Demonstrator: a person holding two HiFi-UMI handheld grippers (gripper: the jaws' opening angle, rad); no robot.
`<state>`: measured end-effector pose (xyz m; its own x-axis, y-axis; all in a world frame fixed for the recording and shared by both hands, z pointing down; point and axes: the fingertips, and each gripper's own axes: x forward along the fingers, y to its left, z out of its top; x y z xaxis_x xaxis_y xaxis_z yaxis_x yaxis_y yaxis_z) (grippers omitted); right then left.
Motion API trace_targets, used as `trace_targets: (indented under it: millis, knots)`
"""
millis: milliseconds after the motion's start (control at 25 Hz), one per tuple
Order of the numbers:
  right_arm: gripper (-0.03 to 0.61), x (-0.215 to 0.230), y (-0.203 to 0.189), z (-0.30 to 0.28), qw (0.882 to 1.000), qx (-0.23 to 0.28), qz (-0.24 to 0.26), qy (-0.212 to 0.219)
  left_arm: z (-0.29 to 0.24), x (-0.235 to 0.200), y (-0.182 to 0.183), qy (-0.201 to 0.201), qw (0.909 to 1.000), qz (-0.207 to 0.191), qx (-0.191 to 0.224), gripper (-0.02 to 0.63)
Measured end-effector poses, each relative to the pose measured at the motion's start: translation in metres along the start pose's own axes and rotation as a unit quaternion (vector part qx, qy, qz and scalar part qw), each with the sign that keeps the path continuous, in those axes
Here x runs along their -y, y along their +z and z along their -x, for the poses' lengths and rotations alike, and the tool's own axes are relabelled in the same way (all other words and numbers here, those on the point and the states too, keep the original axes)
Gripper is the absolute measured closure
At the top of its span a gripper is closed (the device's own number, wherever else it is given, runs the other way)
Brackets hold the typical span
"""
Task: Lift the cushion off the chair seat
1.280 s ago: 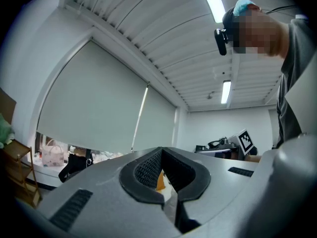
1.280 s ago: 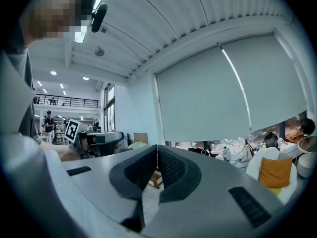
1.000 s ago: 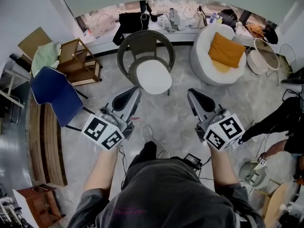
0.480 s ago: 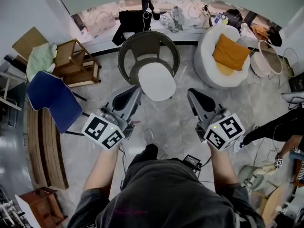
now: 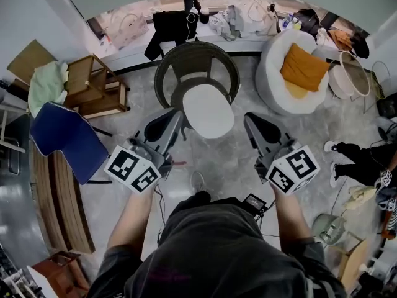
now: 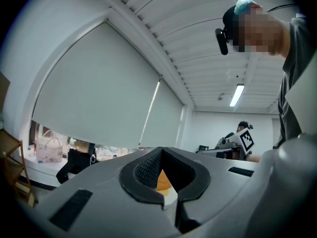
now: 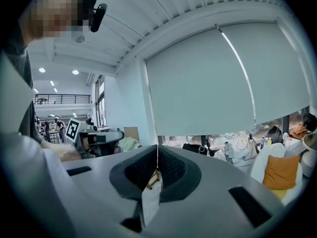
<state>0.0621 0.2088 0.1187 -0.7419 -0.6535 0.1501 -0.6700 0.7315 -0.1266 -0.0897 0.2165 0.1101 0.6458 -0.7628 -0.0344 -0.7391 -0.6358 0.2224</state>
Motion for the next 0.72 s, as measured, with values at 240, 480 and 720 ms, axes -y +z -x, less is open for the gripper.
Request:
trace_targets:
  millis: [240, 480, 720]
  knots:
    - [0.565, 0.012, -0.008, -0.038, 1.000, -0.013, -0.010, -0.008, -0.011, -0.044, -0.005, 0.001, 0.9999, 0.009, -0.012, 0.604]
    - [0.565, 0.028, -0.020, -0.056, 0.999, -0.021, -0.021, -0.013, -0.026, -0.071, -0.018, 0.006, 0.9996, 0.013, -0.024, 0.604]
    - [0.565, 0.063, -0.044, -0.081, 0.998, -0.040, -0.043, -0.029, -0.052, -0.108, -0.041, 0.014, 0.9982, 0.019, -0.055, 0.604]
